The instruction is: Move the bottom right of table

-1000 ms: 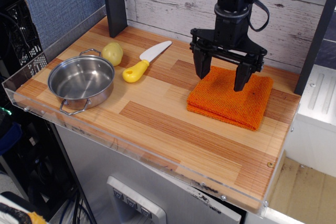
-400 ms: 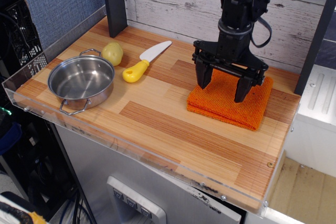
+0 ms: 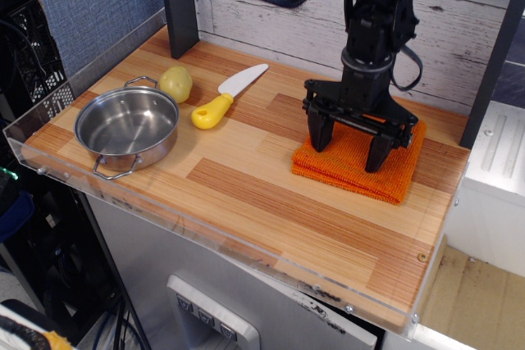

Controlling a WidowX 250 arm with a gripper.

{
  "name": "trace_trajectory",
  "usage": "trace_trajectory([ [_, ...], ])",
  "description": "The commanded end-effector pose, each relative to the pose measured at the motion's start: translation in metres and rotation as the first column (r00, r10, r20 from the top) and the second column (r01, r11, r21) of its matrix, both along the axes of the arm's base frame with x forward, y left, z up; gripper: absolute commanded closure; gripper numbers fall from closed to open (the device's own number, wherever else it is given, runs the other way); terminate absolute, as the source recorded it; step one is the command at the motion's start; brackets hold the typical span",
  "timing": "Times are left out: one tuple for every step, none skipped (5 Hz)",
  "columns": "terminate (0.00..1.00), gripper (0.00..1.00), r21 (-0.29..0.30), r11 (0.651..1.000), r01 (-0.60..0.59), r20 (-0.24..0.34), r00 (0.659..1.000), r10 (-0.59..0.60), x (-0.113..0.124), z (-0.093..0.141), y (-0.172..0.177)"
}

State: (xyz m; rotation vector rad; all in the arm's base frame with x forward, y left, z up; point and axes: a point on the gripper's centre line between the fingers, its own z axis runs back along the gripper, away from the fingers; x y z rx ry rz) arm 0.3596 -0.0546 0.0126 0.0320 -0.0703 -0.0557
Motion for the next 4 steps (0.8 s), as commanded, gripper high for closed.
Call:
trace_trajectory([
  [0.00,0.00,0.002,1.000,-0.011,-0.049,0.999,0.011,-0.013,-0.016,0.012],
  [0.00,0.00,-0.006,1.000,-0.020,-0.066,0.998,0.019,-0.018,-0.018,0.018],
  [0.00,0.00,-0.010,1.000,-0.025,-0.077,0.997,0.024,-0.029,-0.017,0.019],
  [0.00,0.00,-0.025,0.999,-0.023,-0.114,0.993,0.020,-0.049,-0.018,0.017],
])
